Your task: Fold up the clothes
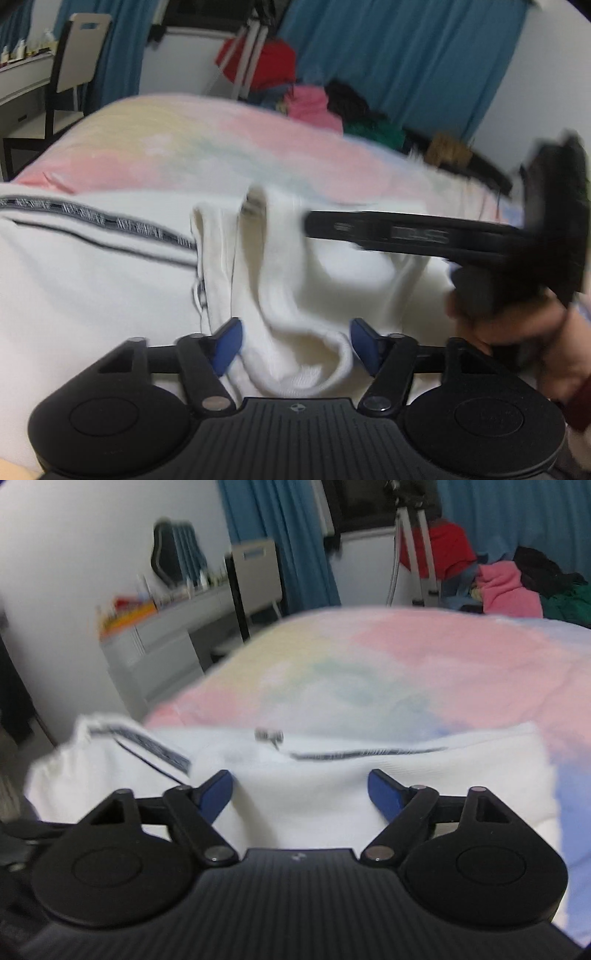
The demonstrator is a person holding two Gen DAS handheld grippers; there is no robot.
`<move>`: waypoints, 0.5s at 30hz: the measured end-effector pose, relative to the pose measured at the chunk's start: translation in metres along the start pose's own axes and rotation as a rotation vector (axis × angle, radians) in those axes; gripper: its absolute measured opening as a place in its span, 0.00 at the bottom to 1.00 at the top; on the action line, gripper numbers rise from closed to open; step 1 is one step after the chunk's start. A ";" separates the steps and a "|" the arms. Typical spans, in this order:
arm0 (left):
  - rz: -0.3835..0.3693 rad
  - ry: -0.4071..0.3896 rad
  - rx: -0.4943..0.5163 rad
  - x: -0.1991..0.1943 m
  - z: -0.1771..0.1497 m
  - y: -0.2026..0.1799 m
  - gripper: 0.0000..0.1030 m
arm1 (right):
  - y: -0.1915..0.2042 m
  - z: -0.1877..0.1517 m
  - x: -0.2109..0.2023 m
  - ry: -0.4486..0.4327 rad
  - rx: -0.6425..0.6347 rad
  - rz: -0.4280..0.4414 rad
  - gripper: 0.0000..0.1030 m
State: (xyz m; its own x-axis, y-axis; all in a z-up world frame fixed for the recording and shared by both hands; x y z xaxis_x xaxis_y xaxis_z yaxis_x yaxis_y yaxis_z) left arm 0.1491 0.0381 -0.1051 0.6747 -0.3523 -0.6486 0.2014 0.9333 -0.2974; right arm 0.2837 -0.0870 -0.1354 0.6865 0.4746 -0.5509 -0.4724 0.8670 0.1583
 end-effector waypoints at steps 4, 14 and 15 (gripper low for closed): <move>0.001 -0.017 0.044 0.004 -0.003 -0.007 0.09 | 0.003 -0.016 0.008 -0.010 -0.059 -0.077 0.74; -0.047 -0.004 -0.004 0.001 -0.014 -0.014 0.08 | -0.004 -0.019 0.013 -0.035 -0.031 -0.116 0.69; -0.042 0.001 -0.004 0.007 -0.016 -0.013 0.08 | -0.004 -0.022 0.015 -0.036 -0.043 -0.121 0.69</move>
State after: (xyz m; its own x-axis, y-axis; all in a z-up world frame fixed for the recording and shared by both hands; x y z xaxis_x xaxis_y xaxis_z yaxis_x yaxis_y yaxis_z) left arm 0.1401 0.0226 -0.1167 0.6650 -0.3913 -0.6361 0.2264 0.9173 -0.3276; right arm 0.2835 -0.0862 -0.1628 0.7591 0.3728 -0.5337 -0.4076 0.9114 0.0570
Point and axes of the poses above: each gripper's, at about its wrist camera, not at the fingertips, and x roughly the way its jaws point, y to its left, z to its top, the point moved 5 cm from there along x, roughly the way its jaws point, and after that the axes turned 4 degrees about -z, right-handed, at the moved point
